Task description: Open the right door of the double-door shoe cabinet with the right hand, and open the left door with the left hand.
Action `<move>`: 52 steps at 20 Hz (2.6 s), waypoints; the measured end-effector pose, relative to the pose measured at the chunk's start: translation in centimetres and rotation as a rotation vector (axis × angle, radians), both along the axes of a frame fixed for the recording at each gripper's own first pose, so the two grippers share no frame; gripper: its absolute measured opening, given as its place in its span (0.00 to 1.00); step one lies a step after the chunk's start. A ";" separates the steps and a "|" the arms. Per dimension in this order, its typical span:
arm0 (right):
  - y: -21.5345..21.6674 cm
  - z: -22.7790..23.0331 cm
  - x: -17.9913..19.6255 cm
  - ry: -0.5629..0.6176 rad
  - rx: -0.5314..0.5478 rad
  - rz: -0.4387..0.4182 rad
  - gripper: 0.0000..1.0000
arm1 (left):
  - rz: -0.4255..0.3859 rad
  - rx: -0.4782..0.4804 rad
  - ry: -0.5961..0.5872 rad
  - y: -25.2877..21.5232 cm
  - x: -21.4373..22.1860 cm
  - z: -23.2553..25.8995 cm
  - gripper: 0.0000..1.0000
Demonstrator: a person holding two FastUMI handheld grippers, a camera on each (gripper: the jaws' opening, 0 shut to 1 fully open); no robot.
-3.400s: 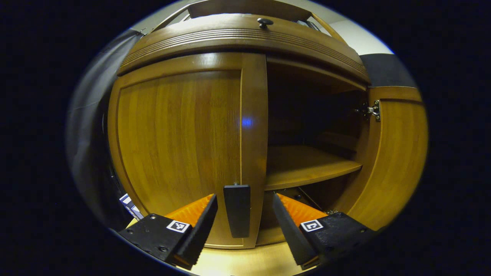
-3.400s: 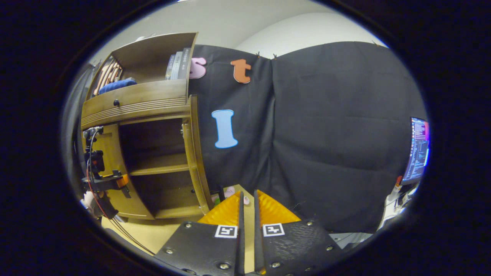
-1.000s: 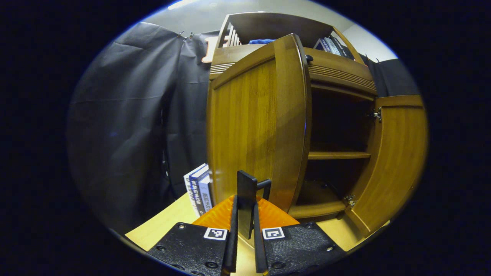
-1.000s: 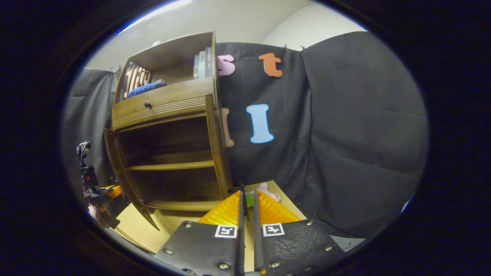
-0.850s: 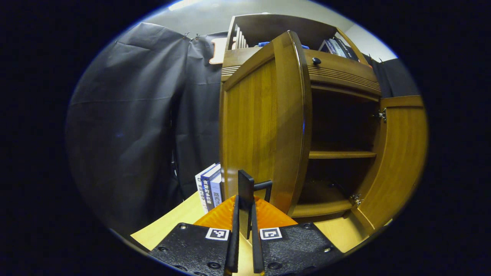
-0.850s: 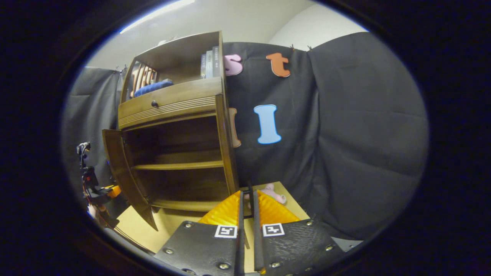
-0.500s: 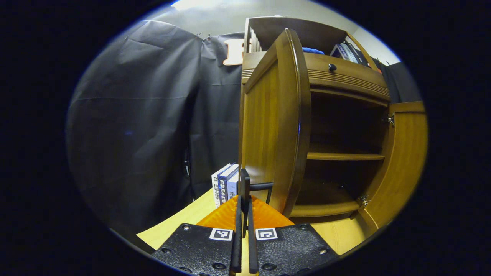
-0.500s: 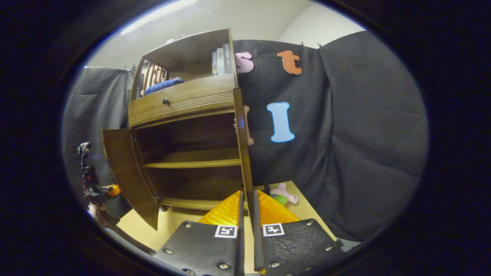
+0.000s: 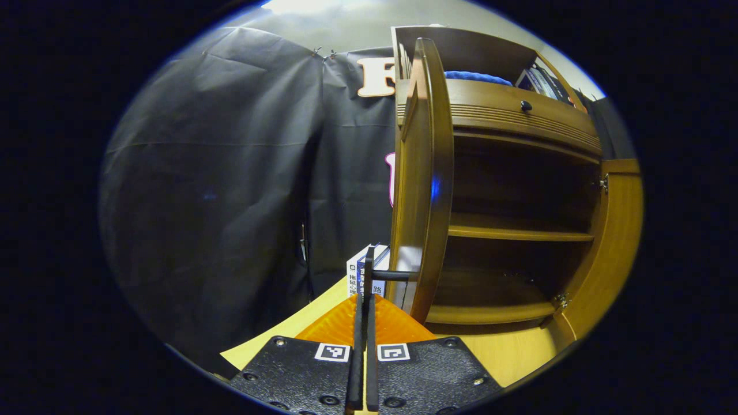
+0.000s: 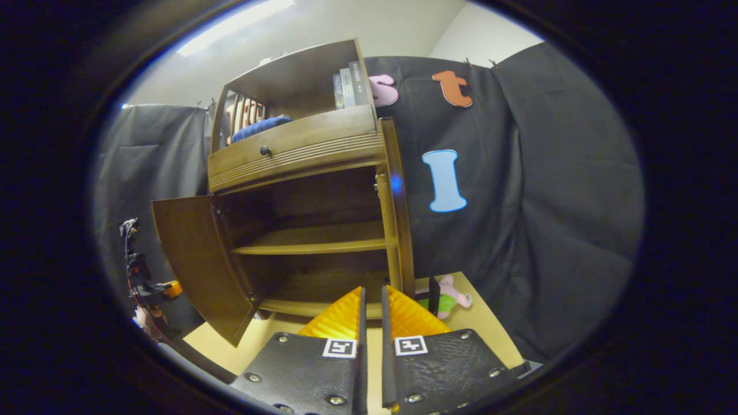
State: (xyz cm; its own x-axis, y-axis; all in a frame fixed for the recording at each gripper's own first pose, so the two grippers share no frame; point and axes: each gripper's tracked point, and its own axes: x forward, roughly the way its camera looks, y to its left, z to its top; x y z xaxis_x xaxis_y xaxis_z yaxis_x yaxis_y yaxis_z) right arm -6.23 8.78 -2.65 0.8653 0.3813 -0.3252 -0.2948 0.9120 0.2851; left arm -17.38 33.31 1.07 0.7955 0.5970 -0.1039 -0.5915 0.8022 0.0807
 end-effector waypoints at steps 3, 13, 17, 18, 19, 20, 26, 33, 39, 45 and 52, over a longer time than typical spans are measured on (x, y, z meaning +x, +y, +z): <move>0.9 -0.1 0.5 0.002 0.005 0.023 0.10 | -0.017 -0.005 -0.009 0.0 -0.1 0.0 0.04; 4.1 -0.4 1.6 -0.005 0.026 0.115 0.10 | 0.063 -0.024 -0.030 3.3 -3.8 0.2 0.02; 5.5 -0.2 2.0 -0.014 0.031 0.148 0.10 | 0.103 -0.046 -0.075 4.6 -4.8 1.4 0.00; 5.8 -0.2 1.9 -0.017 0.032 0.155 0.10 | 0.108 -0.044 -0.077 4.6 -4.9 1.3 0.02; 6.1 -0.1 1.9 -0.019 0.033 0.159 0.10 | 0.108 -0.036 -0.074 4.5 -5.0 1.3 0.02; 6.3 0.0 1.9 -0.022 0.033 0.162 0.10 | 0.105 -0.027 -0.070 4.3 -5.1 1.4 0.02; 6.3 -0.1 1.5 -0.022 0.028 0.167 0.10 | 0.082 0.001 -0.064 2.5 -4.4 2.4 0.02; 5.4 0.0 1.0 -0.026 0.016 0.142 0.10 | -0.009 0.069 -0.111 -1.2 -2.2 6.9 0.00; 4.3 1.0 1.1 -0.056 0.002 0.099 0.10 | -0.112 0.091 -0.189 -5.0 1.1 11.5 0.00; 5.4 4.4 1.5 -0.134 -0.021 0.069 0.10 | -0.284 0.105 -0.231 -11.5 5.3 14.9 0.02; 9.4 7.8 1.2 -0.227 -0.015 0.091 0.10 | -0.439 0.120 -0.237 -19.2 8.1 15.3 0.02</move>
State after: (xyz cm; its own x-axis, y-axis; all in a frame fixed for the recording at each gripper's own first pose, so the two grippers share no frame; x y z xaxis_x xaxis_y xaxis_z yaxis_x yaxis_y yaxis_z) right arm -4.98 18.20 5.13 0.8790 0.4581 -0.1324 -0.4312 0.8822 0.1892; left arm -9.27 14.09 16.38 0.9674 0.1978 0.1584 -0.2139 0.9725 0.0918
